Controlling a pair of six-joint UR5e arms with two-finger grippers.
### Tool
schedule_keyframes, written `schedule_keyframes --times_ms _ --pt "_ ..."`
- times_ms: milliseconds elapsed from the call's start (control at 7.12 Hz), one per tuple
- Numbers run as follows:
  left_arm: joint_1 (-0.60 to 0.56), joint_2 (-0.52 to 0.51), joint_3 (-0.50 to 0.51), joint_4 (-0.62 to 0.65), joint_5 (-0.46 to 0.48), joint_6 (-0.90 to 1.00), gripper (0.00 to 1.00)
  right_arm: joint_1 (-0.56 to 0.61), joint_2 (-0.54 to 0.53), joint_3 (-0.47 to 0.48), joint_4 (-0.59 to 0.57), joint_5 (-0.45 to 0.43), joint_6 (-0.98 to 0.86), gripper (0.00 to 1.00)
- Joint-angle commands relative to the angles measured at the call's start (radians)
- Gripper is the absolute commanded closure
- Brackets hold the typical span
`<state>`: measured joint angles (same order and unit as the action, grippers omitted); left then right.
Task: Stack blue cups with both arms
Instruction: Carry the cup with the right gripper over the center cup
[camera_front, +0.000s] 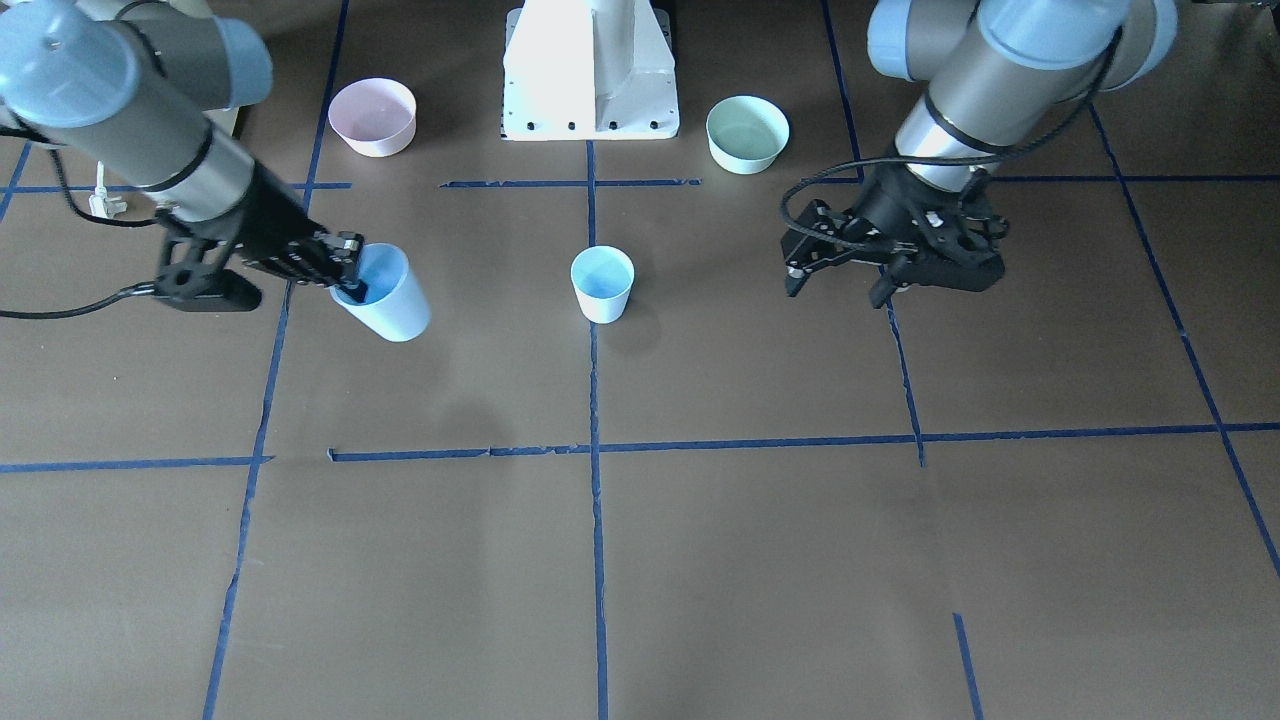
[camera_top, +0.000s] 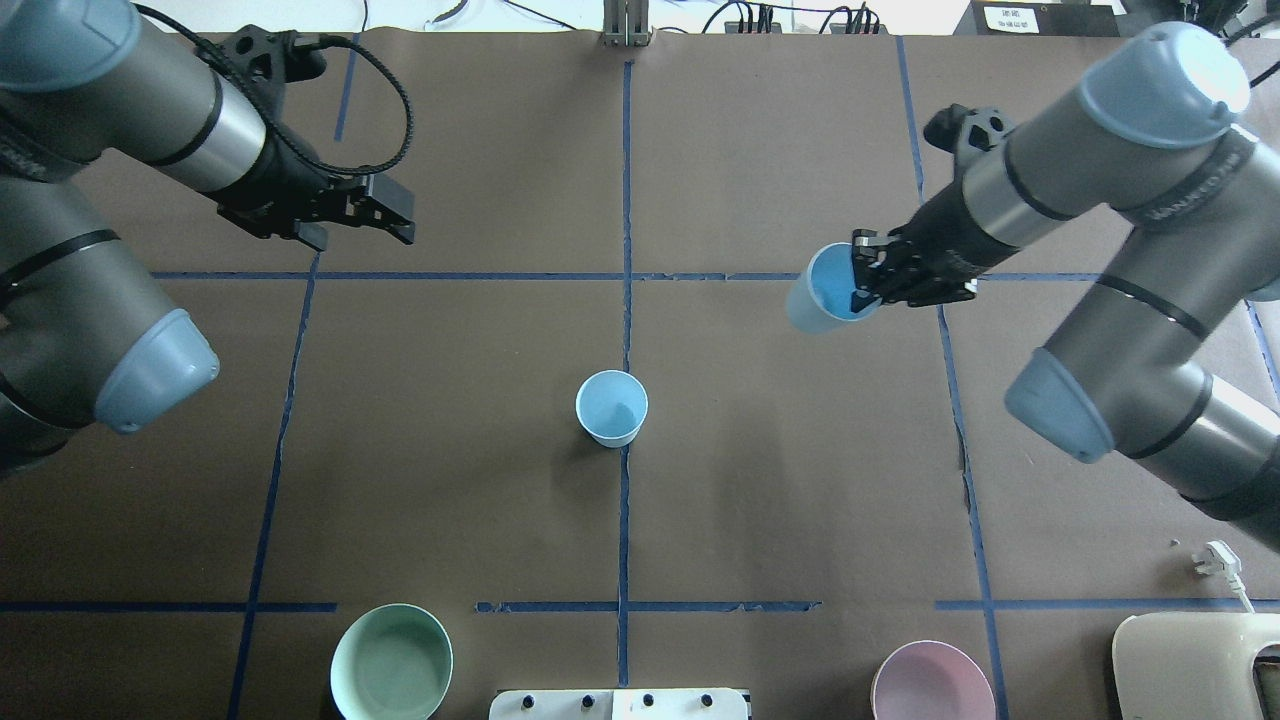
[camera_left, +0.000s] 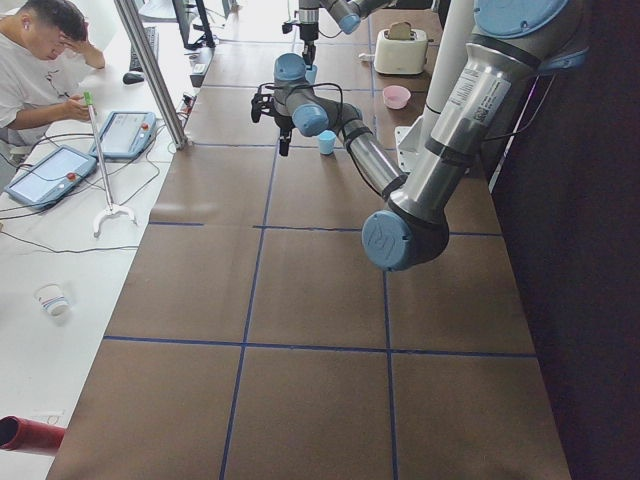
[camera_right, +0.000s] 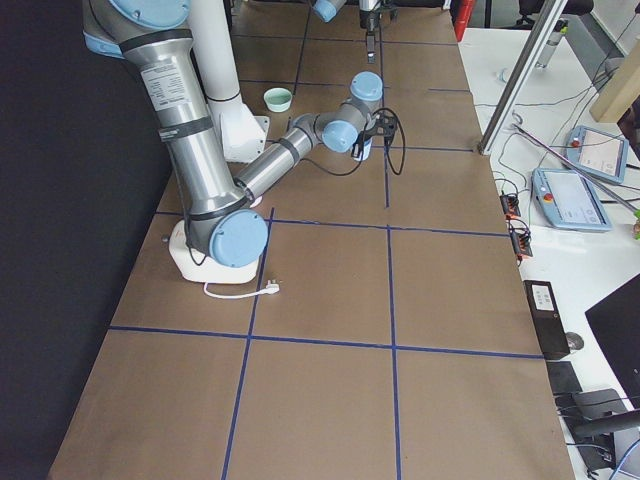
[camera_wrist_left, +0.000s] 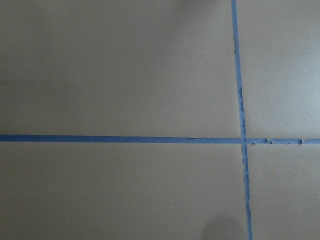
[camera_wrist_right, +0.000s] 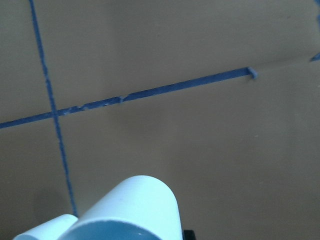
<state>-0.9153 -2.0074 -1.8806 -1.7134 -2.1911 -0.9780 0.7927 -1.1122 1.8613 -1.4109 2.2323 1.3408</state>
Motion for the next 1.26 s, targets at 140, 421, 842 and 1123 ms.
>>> schedule_keyframes --times_ms 140,421,842,1123 --pt "-0.051 0.051 -0.003 -0.002 -0.035 0.068 0.0 -0.177 0.245 -0.062 -0.135 -0.157 0.191 1.0" --pt "-0.05 0.065 -0.002 -0.005 -0.035 0.07 0.0 -0.23 0.279 -0.108 -0.134 -0.217 0.215 1.0" --pt "-0.04 0.062 0.001 -0.005 -0.033 0.07 0.0 -0.254 0.279 -0.135 -0.134 -0.221 0.216 1.0" --pt "-0.04 0.058 0.0 -0.003 -0.033 0.068 0.0 -0.257 0.272 -0.131 -0.135 -0.218 0.215 1.0"
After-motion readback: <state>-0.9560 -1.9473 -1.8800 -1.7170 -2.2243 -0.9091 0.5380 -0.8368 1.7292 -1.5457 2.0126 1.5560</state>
